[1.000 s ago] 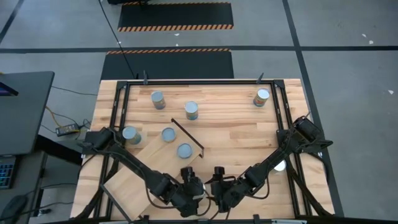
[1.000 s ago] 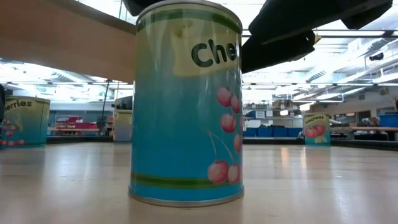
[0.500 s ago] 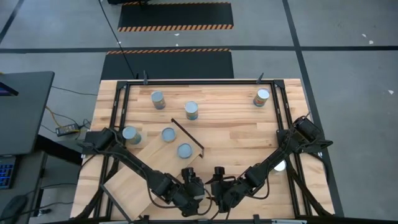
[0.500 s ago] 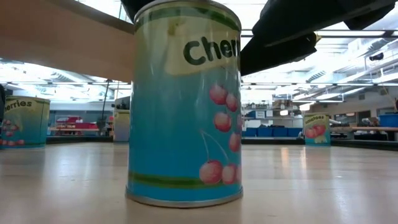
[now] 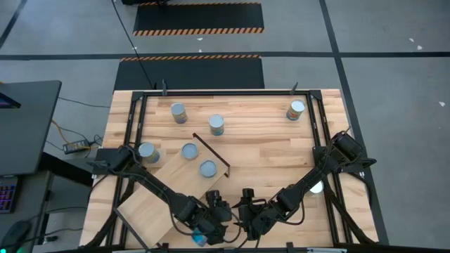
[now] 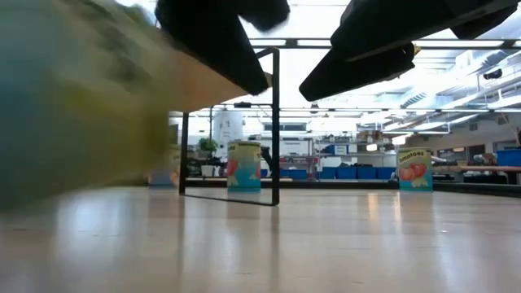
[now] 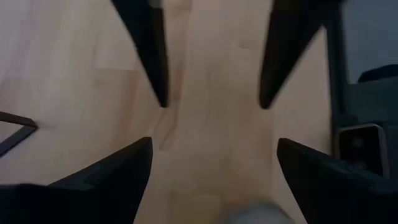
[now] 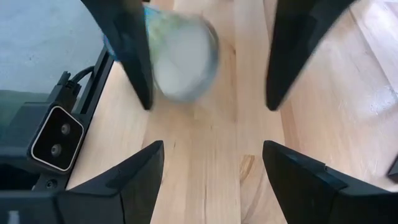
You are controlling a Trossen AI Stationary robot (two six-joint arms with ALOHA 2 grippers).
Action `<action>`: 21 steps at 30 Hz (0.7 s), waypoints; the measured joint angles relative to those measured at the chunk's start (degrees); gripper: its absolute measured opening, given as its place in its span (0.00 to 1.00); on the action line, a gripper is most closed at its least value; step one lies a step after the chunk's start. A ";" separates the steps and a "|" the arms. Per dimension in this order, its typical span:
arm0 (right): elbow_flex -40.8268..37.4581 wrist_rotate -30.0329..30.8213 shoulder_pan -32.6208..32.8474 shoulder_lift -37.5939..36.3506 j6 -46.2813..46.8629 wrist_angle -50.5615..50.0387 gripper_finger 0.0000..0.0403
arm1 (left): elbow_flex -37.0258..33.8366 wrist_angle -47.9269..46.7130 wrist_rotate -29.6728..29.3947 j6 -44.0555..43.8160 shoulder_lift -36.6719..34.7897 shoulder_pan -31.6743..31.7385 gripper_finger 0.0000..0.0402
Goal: Pick and place cans onto a shelf
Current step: Put the right canned cherries on the shelf
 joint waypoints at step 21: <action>0.00 0.01 0.02 0.00 -0.15 -0.04 0.69 | 1.96 -7.69 11.23 -13.15 -4.83 -3.61 0.87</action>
